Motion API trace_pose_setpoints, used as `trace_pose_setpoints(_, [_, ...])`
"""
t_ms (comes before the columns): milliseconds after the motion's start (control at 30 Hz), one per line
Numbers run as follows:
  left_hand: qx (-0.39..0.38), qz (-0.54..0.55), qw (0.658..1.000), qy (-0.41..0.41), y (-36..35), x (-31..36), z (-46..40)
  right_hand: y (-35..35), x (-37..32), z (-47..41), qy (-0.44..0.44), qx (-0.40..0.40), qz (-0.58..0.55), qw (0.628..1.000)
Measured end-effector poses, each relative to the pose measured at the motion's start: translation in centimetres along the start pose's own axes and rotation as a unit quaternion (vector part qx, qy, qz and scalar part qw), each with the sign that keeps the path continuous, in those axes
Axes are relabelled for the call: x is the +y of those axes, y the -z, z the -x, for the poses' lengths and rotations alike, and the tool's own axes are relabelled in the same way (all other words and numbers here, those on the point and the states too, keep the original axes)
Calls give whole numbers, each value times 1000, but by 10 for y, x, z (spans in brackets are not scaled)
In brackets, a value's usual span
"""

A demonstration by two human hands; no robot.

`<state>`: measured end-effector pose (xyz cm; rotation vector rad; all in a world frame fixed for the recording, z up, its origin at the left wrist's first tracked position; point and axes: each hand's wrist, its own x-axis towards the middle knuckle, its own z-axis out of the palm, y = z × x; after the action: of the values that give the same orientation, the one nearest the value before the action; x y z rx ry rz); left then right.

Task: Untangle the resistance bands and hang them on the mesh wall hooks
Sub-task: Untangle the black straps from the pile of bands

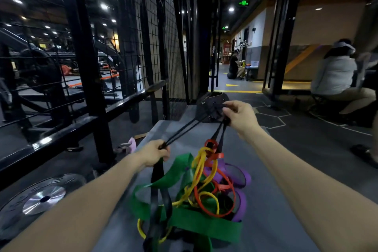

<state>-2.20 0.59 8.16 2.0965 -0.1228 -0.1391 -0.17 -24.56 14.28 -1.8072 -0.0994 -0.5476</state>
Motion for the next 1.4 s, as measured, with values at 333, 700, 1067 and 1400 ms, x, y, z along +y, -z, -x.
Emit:
trace_pose_setpoints(333, [86, 146, 985, -36, 62, 101, 10, -18, -4, 37, 32, -172, 210, 962])
trace_pose_setpoints(700, [31, 145, 982, -116, 36, 136, 19, -50, -60, 39, 11, -205, -39, 978])
trace_pose_setpoints(1067, [-6, 14, 998, -61, -22, 44, 29, -35, -71, 30, -172, -107, -177, 963])
trace_pose_setpoints(1400, [132, 50, 989, -40, -5, 29, 14, -19, -46, 31, -121, -92, 13, 988])
